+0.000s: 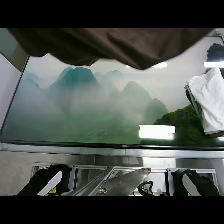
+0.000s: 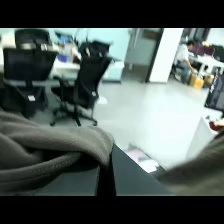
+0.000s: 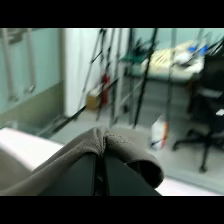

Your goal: Fold the shirts.

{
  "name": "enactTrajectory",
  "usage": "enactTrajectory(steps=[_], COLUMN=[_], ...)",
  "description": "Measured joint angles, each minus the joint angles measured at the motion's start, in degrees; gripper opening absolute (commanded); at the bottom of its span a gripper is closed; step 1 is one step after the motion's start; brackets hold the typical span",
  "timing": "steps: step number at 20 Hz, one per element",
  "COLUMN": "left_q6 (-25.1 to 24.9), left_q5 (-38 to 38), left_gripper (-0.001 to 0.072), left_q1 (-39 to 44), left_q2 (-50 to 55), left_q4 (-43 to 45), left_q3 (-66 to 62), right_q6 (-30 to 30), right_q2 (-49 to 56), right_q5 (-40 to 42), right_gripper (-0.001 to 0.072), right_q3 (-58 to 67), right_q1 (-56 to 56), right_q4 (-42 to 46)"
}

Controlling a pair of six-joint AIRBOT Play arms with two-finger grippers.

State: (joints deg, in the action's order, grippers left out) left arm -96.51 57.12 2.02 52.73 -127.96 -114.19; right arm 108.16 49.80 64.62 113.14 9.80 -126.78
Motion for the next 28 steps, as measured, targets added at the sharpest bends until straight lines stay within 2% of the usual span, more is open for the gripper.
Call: enactTrajectory(steps=[5,10,13,16,18,21,22,23,24,28], left_q6=[0.22,0.22,-0.66,-1.55,-1.88,-2.14,-2.14,-2.14,-2.14,-2.14], left_q5=[-3.91,-6.47,-7.45,-9.05,-10.47,-11.30,-11.37,-11.43,-11.17,-7.56], left_gripper=[0.0019,0.0019,0.0019,0.0019,0.0019,0.0019,0.0019,0.0019,0.0020,0.0019], left_q1=[0.00,1.38,4.59,8.09,9.49,10.27,10.32,10.36,10.38,10.45], left_q2=[-5.70,1.11,8.55,17.29,23.39,30.88,32.81,34.60,36.13,40.26], left_q4=[3.06,3.52,3.52,3.74,3.74,3.67,3.63,3.54,3.50,3.48], left_q3=[14.95,29.86,37.11,43.52,45.92,45.59,44.61,43.17,41.57,34.73], right_q6=[-0.33,-1.46,-1.60,-1.60,-1.55,0.37,1.01,1.49,1.92,-0.09], right_q2=[-1.11,2.89,6.93,12.46,17.79,25.40,27.39,29.11,30.32,30.95], right_q5=[5.84,6.71,2.73,-5.03,-10.25,-15.78,-16.98,-18.08,-18.75,-15.37], right_gripper=[0.0018,0.0019,0.0019,0.0018,0.0019,0.0020,0.0106,0.0409,0.0500,0.0487], right_q3=[-2.12,-21.31,-37.77,-52.63,-58.34,-60.13,-59.36,-58.03,-56.33,-49.94], right_q1=[0.37,0.39,0.26,-0.28,-0.50,-0.63,-0.63,-0.59,-0.42,2.43], right_q4=[5.81,6.78,5.62,4.55,3.78,0.85,0.07,-0.63,-1.25,-1.64])
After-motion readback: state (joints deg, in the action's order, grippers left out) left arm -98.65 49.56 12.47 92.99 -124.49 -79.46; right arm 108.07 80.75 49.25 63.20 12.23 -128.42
